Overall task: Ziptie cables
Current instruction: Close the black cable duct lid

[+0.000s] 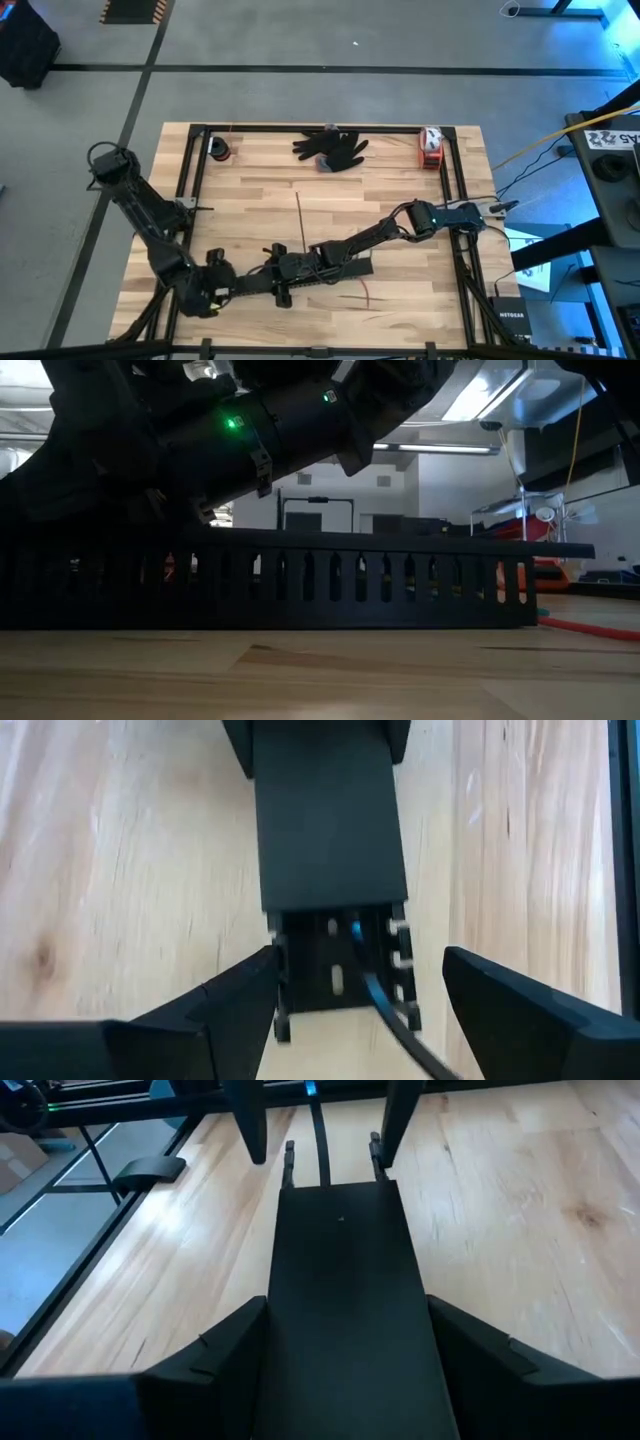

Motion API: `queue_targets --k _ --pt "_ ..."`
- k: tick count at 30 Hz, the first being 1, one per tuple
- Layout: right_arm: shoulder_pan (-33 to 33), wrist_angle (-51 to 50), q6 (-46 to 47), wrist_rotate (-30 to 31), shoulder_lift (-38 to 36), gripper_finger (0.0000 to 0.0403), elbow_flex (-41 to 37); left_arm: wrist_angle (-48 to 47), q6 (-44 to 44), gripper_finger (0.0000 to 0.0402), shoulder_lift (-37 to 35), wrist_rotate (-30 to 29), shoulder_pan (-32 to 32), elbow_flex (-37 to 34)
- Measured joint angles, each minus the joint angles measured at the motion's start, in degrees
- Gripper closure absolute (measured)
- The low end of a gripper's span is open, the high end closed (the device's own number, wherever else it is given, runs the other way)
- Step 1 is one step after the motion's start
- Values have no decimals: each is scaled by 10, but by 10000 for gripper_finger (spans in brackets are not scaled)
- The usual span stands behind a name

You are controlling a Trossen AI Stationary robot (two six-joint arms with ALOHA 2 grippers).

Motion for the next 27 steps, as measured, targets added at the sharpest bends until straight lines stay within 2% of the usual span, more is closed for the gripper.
queue_targets --k 8,12,21,27 --pt "0 0 0 2 0 175 -1 31 -91 128 0 -54 -40 -53" --pt "0 1 1 2 0 175 -1 101 -68 136 0 -54 -36 -89" --pt "1 32 -2 2 7 175 -2 186 -14 214 0 -54 -3 -121" --pt "1 13 -3 8 26 175 42 218 45 215 1 -43 32 -122"
